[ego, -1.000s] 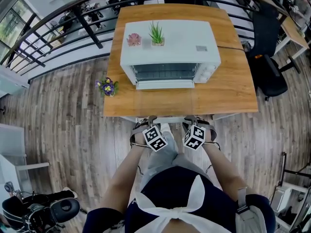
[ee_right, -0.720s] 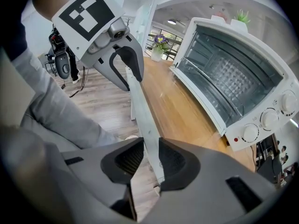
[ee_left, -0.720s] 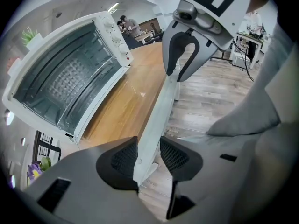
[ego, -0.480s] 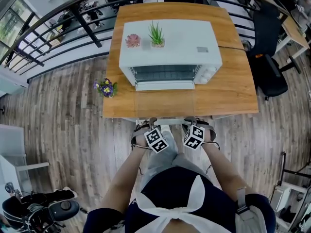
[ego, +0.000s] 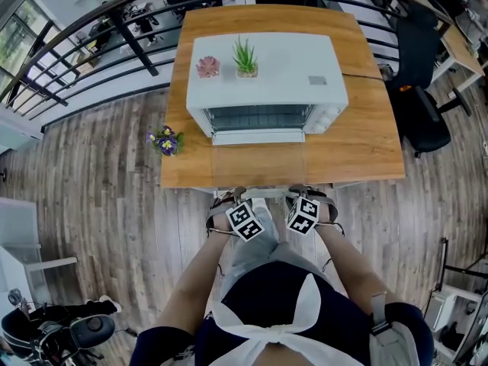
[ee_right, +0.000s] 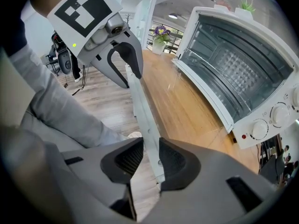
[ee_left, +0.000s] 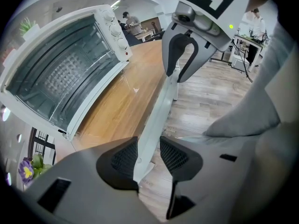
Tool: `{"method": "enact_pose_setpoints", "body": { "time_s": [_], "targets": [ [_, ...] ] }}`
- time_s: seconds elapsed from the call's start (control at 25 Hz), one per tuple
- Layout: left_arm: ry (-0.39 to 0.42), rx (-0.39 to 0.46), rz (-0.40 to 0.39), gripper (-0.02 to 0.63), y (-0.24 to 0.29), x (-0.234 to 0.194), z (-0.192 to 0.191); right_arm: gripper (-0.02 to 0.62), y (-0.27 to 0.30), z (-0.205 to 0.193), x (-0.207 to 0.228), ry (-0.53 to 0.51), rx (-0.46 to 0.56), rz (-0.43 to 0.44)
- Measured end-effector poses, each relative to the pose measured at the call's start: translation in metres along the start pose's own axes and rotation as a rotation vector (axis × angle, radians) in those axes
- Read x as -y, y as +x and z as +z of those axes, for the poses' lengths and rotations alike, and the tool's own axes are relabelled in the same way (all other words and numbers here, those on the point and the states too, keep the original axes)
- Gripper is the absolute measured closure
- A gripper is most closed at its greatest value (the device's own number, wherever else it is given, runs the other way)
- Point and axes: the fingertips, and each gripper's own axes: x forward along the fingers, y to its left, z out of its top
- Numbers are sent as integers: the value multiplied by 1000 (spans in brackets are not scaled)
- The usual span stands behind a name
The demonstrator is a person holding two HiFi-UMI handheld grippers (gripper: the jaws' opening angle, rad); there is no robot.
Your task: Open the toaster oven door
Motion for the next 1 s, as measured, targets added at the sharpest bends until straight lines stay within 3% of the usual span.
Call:
{"method": "enact_pose_setpoints", "body": {
  "time_s": [0.44, 0.76, 1.0],
  "targets": [
    [-52, -7, -21, 453, 1, 0, 1, 489, -2, 0, 1, 68, 11, 12],
    [-243, 8, -139, 410, -12, 11, -5, 495, -17, 2, 4, 202, 90, 14],
    [-439, 76, -111, 410, -31, 3, -10, 503, -35, 6, 6, 308, 168, -6]
  ]
}}
